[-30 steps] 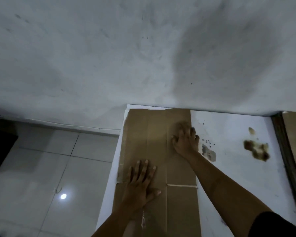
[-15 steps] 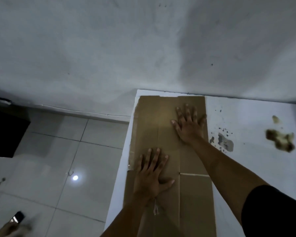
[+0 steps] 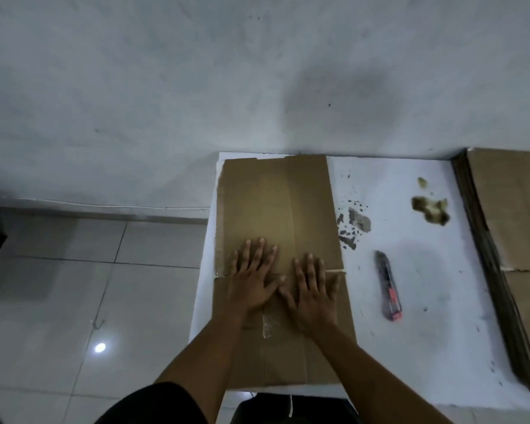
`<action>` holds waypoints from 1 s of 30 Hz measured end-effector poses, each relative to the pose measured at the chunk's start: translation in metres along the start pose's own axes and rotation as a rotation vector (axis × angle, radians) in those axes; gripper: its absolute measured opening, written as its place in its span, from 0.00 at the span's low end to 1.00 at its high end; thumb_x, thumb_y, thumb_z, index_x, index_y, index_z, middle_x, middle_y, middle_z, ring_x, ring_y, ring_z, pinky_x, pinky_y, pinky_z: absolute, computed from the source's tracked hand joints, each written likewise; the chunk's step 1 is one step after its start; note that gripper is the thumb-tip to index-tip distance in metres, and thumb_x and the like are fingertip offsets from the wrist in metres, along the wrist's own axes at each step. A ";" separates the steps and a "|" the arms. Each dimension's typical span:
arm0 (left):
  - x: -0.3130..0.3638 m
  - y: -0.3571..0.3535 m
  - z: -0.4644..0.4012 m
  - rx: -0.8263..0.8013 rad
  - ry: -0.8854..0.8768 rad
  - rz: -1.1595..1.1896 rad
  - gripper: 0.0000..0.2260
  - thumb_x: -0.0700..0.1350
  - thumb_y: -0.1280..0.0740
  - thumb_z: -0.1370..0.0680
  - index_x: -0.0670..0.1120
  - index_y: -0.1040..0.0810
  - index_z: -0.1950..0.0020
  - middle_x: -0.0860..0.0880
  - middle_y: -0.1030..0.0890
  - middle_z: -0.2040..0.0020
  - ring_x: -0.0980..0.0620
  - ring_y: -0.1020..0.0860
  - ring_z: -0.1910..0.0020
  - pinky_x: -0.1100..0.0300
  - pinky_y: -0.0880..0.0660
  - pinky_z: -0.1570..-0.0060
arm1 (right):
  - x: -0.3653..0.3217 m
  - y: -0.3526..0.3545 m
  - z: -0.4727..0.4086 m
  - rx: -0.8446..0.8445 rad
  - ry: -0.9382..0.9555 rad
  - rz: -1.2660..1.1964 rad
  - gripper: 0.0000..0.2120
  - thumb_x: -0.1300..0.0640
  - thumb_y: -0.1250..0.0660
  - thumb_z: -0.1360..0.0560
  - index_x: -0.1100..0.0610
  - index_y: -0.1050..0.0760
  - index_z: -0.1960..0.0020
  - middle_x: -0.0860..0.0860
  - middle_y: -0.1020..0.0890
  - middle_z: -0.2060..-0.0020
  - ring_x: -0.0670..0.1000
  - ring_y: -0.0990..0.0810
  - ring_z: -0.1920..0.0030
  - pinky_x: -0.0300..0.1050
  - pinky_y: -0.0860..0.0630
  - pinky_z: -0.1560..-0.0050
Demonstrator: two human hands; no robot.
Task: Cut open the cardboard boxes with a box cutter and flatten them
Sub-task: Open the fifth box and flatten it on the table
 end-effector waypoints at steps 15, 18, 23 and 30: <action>-0.058 0.030 0.045 0.068 0.640 0.350 0.59 0.74 0.29 0.39 0.49 0.55 0.20 0.41 0.49 0.20 0.39 0.47 0.22 0.33 0.38 0.32 | 0.028 0.006 0.015 -0.114 -0.261 -0.080 0.49 0.18 0.49 0.34 0.43 0.54 0.21 0.55 0.64 0.20 0.61 0.63 0.21 0.72 0.52 0.29; -0.067 0.040 0.041 0.085 0.718 0.356 0.59 0.68 0.22 0.41 0.51 0.52 0.21 0.39 0.38 0.27 0.36 0.37 0.28 0.33 0.32 0.37 | 0.046 0.032 0.010 0.004 -0.464 -0.288 0.47 0.31 0.37 0.27 0.57 0.51 0.21 0.56 0.50 0.20 0.60 0.45 0.22 0.69 0.38 0.30; -0.094 0.032 0.033 0.027 0.795 0.519 0.58 0.64 0.19 0.43 0.51 0.48 0.23 0.38 0.35 0.29 0.35 0.34 0.30 0.37 0.30 0.37 | 0.086 0.055 -0.006 0.118 -0.698 -0.533 0.29 0.45 0.36 0.23 0.57 0.39 0.27 0.58 0.34 0.31 0.62 0.31 0.33 0.67 0.32 0.35; -0.098 0.037 0.025 0.092 0.667 0.870 0.32 0.54 0.28 0.24 0.42 0.37 0.28 0.40 0.26 0.33 0.38 0.26 0.36 0.45 0.26 0.39 | 0.090 0.055 -0.029 0.019 -0.506 -0.642 0.26 0.38 0.45 0.19 0.55 0.36 0.30 0.58 0.22 0.36 0.64 0.24 0.36 0.61 0.30 0.35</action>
Point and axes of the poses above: each hand's wrist, its own z-axis away from the middle knuckle, its own y-axis out of the back of the hand, x = y × z, the point moved 10 cm from there along -z, towards the middle knuckle
